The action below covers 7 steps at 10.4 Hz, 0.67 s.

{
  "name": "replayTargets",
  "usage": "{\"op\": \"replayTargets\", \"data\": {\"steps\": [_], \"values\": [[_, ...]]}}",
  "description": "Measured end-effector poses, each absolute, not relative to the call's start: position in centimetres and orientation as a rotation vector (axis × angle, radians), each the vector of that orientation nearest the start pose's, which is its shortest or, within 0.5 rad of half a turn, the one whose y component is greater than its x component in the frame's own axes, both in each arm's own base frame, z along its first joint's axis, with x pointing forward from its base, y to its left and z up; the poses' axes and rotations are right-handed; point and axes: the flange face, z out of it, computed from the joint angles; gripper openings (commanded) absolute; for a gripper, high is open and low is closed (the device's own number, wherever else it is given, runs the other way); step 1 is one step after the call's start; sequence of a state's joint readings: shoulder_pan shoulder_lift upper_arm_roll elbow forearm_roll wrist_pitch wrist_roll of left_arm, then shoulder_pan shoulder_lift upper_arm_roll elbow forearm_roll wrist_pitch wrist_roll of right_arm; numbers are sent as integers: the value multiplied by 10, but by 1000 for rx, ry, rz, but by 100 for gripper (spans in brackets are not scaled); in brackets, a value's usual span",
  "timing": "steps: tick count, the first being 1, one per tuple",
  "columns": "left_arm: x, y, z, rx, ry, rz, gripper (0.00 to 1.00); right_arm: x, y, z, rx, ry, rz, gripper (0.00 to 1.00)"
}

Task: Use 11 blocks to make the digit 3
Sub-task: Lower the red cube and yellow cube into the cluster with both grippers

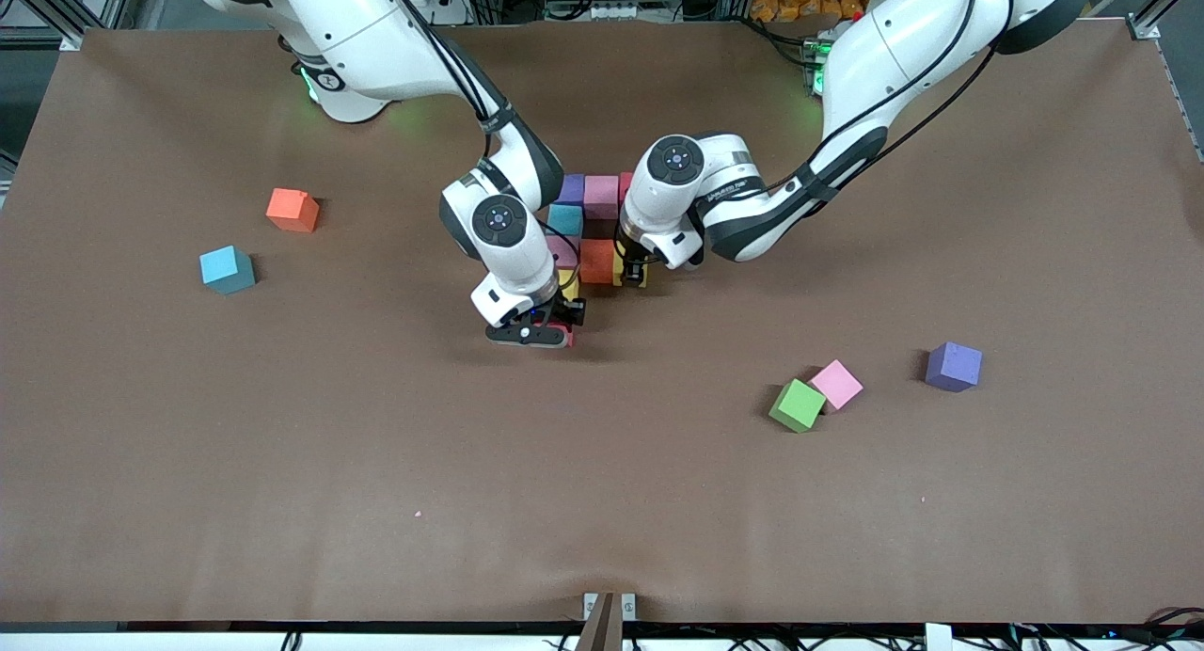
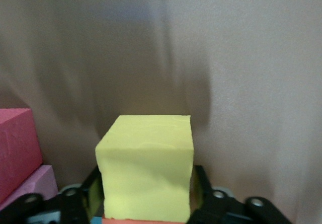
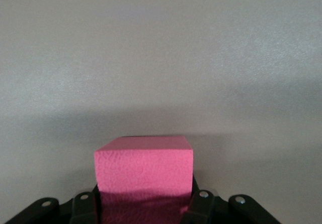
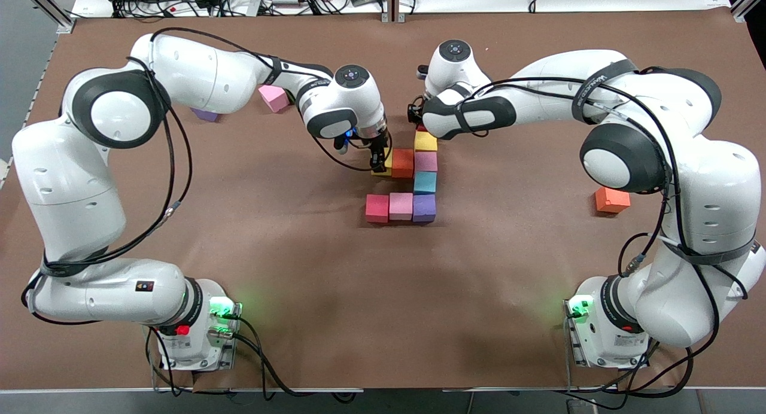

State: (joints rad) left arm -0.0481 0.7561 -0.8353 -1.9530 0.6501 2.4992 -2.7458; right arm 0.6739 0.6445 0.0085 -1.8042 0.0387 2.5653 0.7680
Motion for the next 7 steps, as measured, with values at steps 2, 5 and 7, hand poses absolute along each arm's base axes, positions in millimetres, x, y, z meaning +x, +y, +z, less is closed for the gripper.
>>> {"op": "replayTargets", "data": {"steps": [2,5,7], "values": [[409,-468,207,-2349,-2218,247,100,515,420,197,-3037,180,-103,35],[415,-470,222,-2356,-2249,242,100,513,422,197,-3043,172,-109,35],[416,-472,251,-2380,-2254,213,100,510,425,197,-3053,161,-117,35]]}}
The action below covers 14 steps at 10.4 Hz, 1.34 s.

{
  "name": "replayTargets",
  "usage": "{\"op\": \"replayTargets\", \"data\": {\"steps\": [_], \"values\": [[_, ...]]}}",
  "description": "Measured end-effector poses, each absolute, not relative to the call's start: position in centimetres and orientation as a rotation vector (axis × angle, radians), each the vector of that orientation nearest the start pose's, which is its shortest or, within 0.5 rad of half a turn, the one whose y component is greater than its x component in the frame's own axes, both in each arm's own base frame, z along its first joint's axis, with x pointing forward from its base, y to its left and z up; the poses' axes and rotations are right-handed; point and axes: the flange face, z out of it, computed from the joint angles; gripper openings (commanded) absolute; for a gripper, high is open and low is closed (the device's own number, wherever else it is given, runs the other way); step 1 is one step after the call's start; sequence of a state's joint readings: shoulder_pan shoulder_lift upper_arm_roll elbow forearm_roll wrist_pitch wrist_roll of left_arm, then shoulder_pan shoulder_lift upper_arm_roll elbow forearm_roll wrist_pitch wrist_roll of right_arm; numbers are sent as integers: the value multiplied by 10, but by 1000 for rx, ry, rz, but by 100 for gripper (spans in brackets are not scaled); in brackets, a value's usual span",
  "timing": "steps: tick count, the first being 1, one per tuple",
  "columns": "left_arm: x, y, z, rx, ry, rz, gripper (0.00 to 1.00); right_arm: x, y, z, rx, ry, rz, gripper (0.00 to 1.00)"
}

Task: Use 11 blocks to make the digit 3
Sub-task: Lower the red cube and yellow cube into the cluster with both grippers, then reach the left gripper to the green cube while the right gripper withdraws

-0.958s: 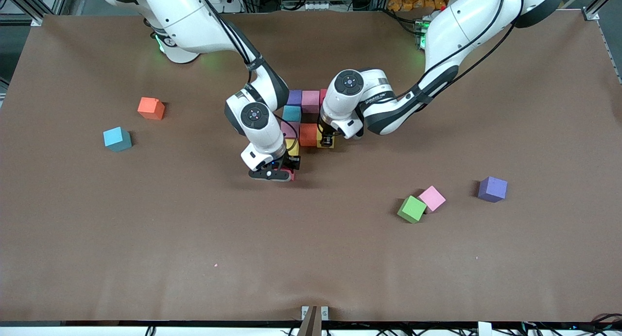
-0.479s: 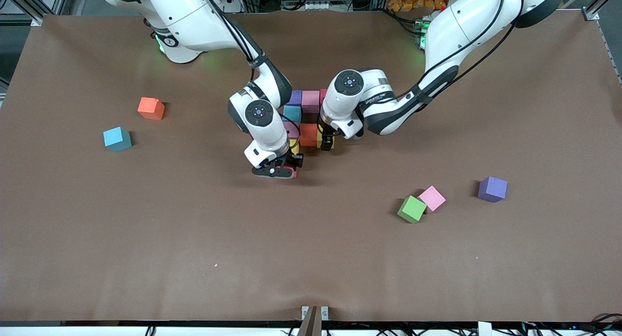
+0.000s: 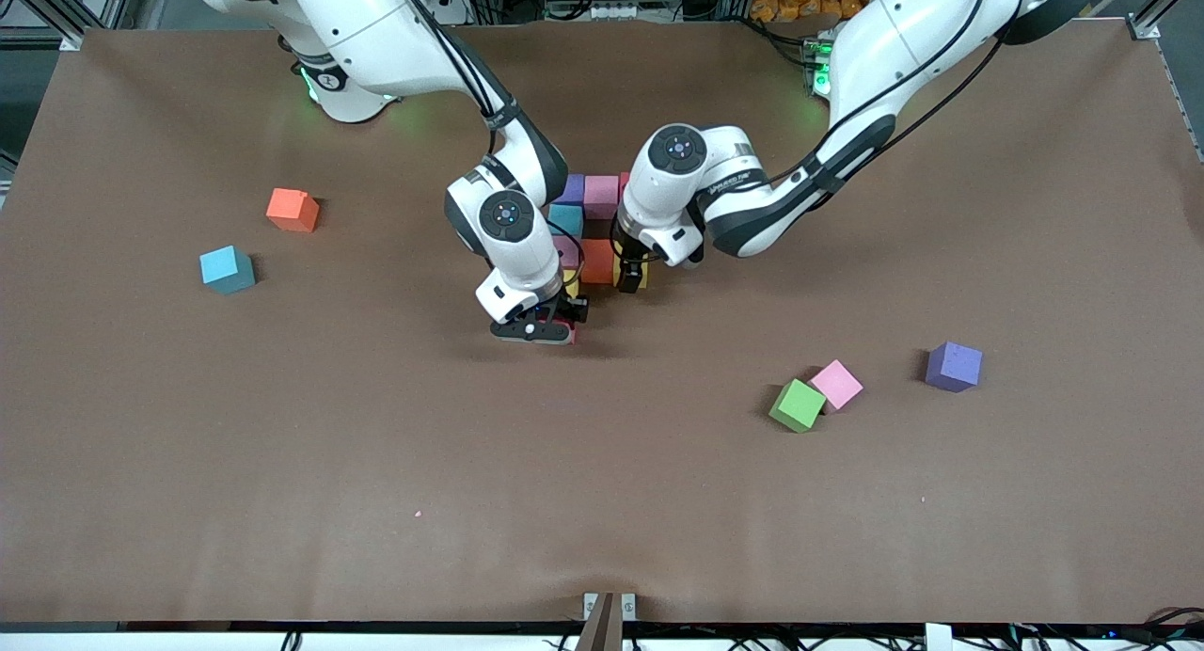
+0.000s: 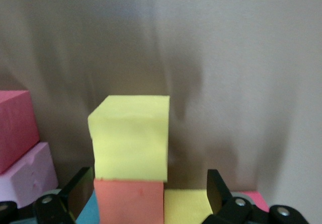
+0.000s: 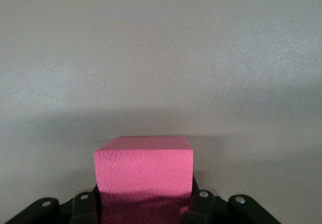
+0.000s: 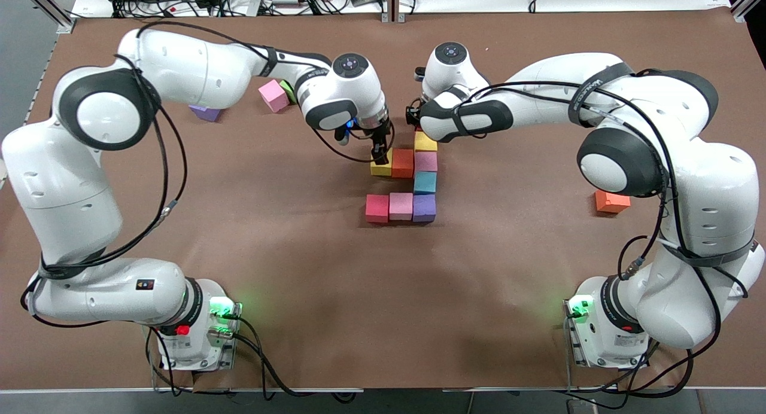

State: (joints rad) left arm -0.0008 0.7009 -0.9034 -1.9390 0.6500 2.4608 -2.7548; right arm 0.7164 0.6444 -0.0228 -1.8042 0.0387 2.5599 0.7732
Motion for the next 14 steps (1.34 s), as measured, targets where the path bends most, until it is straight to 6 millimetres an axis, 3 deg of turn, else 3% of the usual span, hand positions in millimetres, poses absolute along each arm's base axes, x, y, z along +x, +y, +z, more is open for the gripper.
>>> {"op": "replayTargets", "data": {"steps": [2,3,5,9,11,12,13,14], "values": [[422,-463,292,-2391,-2246,158,100,509,426,197,-3055,159,-118,41],[432,-450,313,-2406,-2234,137,100,509,426,197,-3056,159,-118,49],[454,-416,342,-2483,-2113,81,100,509,426,197,-3057,159,-118,51],[517,-327,357,-2813,-1595,4,100,512,422,197,-3062,168,-122,48],[538,-306,367,-2953,-1282,-33,100,512,421,197,-3062,168,-123,49],[548,-299,371,-3015,-1113,-53,100,513,421,196,-3063,169,-123,56],[560,-291,372,-3070,-932,-73,100,513,421,196,-3063,169,-123,98],[573,-281,370,-3116,-733,-90,100,513,421,196,-3063,169,-123,100]]}}
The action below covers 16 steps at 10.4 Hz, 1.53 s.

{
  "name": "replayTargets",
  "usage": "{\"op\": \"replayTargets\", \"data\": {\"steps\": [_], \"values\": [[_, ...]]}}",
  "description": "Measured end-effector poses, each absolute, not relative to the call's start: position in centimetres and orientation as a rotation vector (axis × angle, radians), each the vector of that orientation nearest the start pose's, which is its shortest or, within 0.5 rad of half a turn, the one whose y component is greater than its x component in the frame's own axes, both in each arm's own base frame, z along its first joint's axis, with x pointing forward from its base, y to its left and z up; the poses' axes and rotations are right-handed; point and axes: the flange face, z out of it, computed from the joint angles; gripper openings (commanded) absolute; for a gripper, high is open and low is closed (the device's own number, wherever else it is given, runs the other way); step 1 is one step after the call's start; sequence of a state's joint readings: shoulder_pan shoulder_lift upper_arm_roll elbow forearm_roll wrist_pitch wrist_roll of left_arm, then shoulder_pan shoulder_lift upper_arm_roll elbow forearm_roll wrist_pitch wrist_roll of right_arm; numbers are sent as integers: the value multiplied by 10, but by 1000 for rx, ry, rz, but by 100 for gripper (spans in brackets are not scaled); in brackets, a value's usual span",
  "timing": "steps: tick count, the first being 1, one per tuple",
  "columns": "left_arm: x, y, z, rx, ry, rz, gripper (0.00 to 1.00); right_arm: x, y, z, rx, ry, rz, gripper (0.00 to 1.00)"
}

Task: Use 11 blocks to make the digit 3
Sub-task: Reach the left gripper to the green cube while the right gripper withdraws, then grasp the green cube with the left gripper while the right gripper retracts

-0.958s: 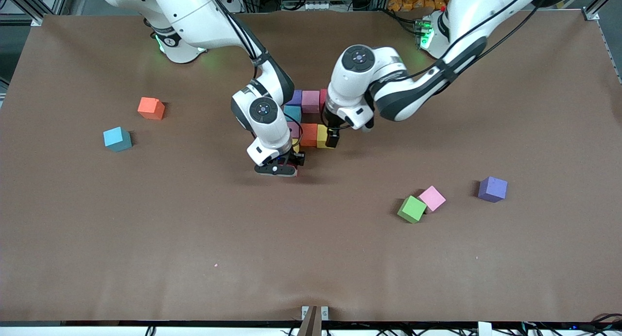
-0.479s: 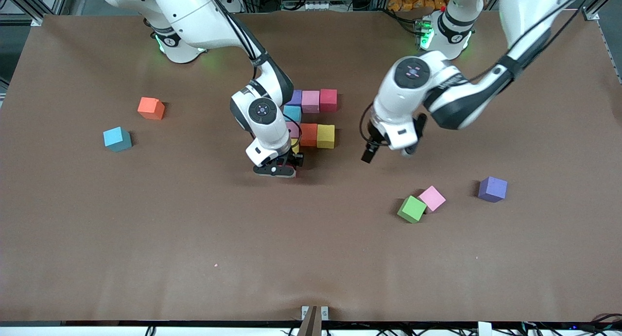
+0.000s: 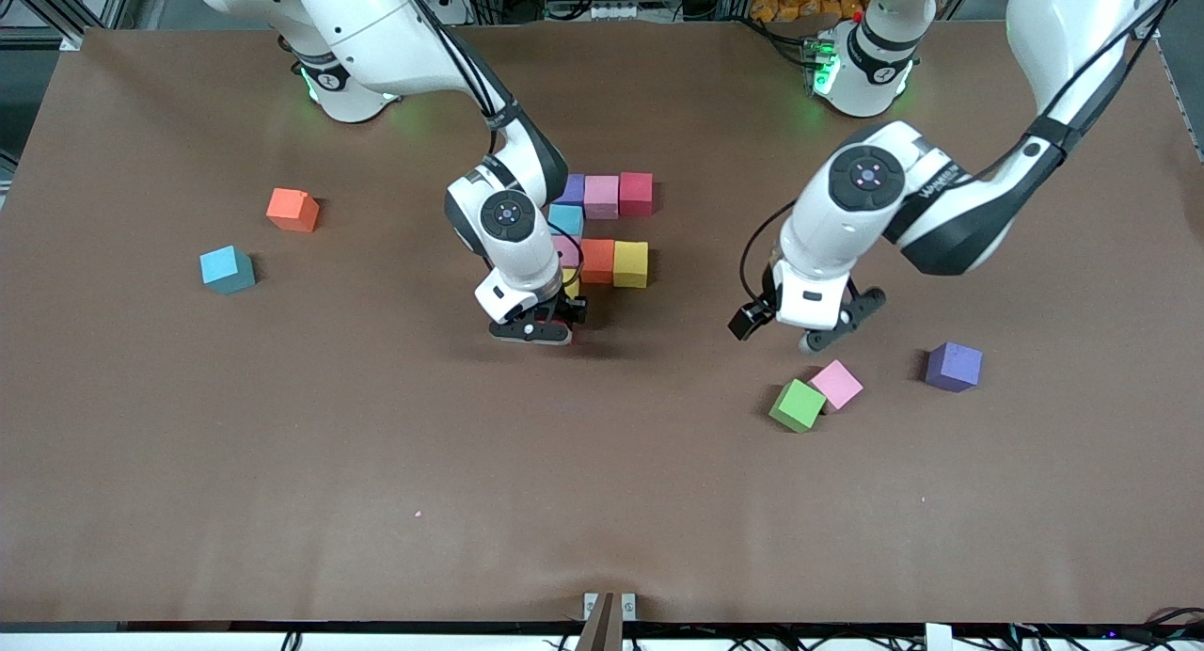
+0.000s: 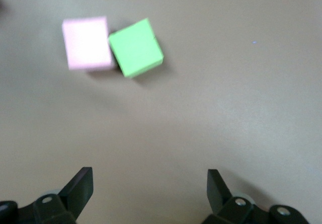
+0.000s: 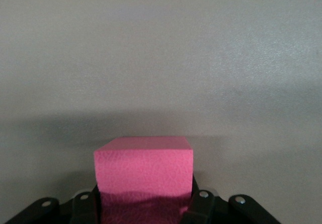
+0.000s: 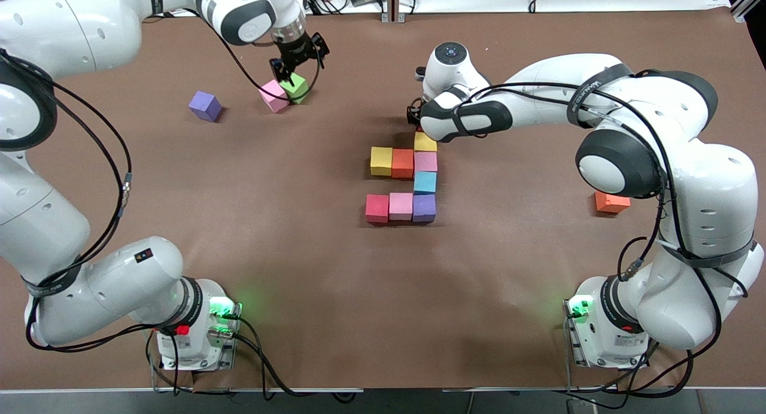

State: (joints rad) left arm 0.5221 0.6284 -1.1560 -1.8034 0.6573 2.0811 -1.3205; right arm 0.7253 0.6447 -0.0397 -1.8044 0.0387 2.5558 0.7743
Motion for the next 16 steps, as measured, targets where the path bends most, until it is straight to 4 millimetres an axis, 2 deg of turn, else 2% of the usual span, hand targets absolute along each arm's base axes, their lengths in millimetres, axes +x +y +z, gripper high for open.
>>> {"op": "replayTargets", "data": {"steps": [2,3,5,7,9,10,11,13,15,16], "values": [[595,-264,353,-3152,-291,-101,100,513,421,195,-3063,195,-120,100],[604,-262,344,-3147,-86,-98,100,513,420,196,-3062,210,-122,100],[611,-267,322,-3108,199,-75,100,519,417,202,-3060,231,-134,100],[615,-273,304,-3044,439,-59,100,532,409,233,-3072,263,-132,100],[622,-267,288,-2988,614,-56,100,550,391,295,-3042,318,-172,100],[628,-262,281,-2984,666,-70,100,565,366,330,-3020,345,-203,100],[633,-254,275,-2980,718,-82,100,582,331,363,-3020,302,-229,100],[641,-241,265,-2974,780,-94,100,607,242,419,-3062,58,-237,100],[649,-234,260,-2966,826,-98,100,610,162,465,-3092,-50,-172,100],[653,-232,257,-2970,838,-101,100,603,130,491,-3119,-82,-145,100]]}}
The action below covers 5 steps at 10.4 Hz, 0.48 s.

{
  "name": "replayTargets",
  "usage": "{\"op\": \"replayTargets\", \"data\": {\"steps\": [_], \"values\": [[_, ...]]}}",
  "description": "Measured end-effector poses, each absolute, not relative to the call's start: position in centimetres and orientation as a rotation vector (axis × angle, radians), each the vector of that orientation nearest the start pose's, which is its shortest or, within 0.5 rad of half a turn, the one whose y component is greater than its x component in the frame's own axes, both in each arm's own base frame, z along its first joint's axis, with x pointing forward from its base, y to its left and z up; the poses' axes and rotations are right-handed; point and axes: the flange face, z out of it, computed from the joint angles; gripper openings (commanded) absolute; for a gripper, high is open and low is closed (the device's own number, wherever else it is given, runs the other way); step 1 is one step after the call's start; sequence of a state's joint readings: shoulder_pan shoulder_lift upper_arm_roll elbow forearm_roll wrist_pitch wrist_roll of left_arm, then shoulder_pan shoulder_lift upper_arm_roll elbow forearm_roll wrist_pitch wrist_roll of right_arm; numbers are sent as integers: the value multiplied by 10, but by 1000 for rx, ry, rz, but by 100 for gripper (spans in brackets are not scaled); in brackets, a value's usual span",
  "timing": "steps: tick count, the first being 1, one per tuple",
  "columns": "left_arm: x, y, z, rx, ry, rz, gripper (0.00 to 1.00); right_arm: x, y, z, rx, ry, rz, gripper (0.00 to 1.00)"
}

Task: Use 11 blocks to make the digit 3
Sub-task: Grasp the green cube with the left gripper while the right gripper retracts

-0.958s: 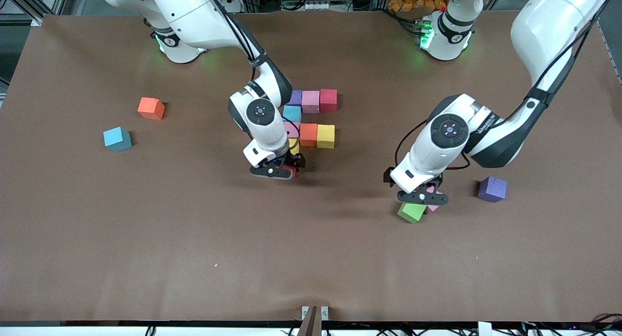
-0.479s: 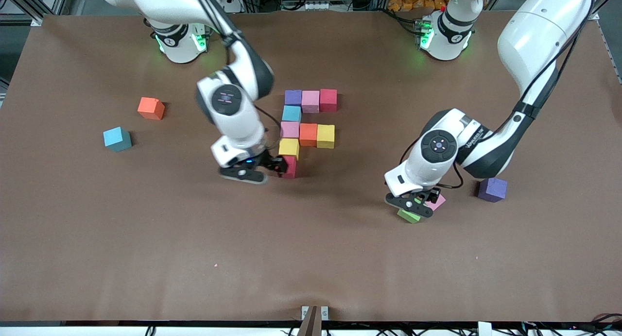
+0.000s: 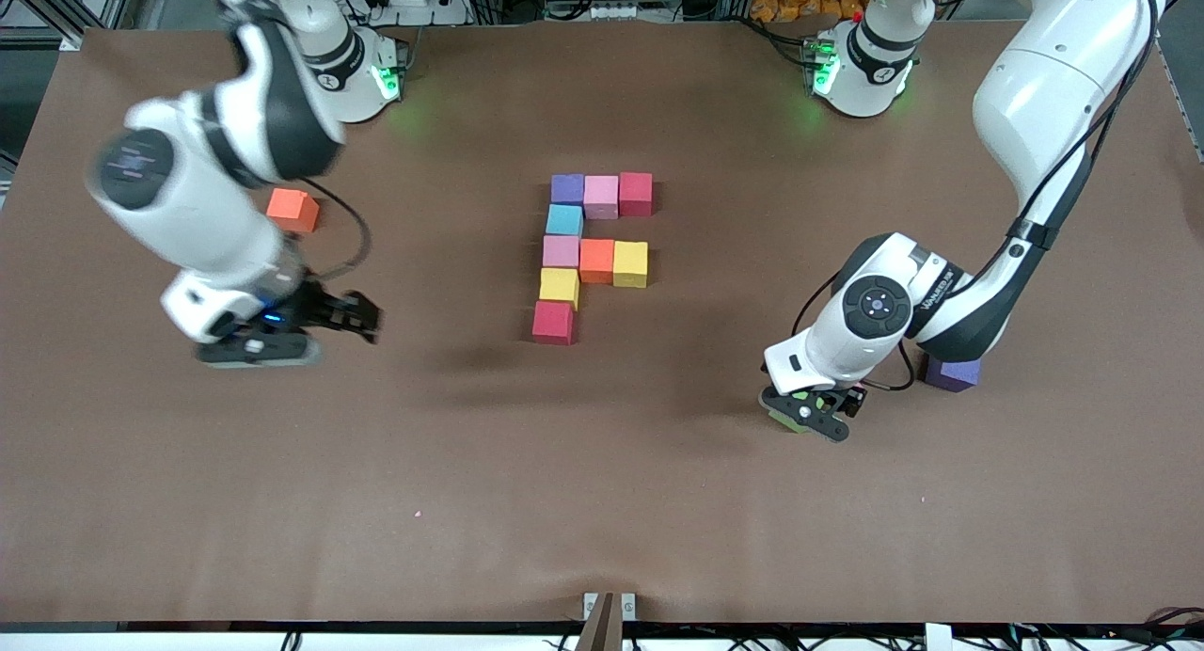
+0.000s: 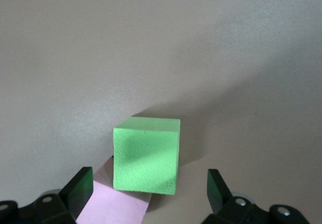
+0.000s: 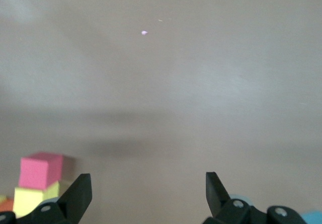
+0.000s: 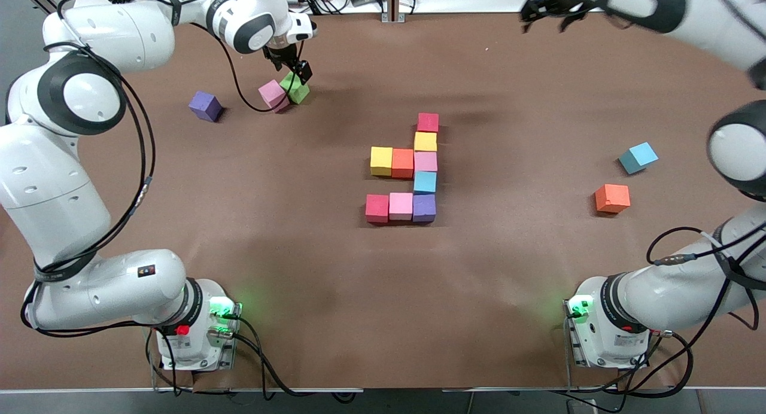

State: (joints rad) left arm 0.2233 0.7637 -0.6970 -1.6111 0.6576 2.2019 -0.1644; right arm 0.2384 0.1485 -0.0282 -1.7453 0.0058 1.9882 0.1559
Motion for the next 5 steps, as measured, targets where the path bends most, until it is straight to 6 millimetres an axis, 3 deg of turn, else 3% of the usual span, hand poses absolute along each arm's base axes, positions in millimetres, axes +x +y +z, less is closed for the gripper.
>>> {"op": "replayTargets", "data": {"steps": [3,5], "values": [[661,-227,246,-2994,834,-138,100,570,44,558,-3197,-107,-95,100],[665,-219,234,-3002,820,-160,100,550,15,584,-3203,-86,-27,100]]}}
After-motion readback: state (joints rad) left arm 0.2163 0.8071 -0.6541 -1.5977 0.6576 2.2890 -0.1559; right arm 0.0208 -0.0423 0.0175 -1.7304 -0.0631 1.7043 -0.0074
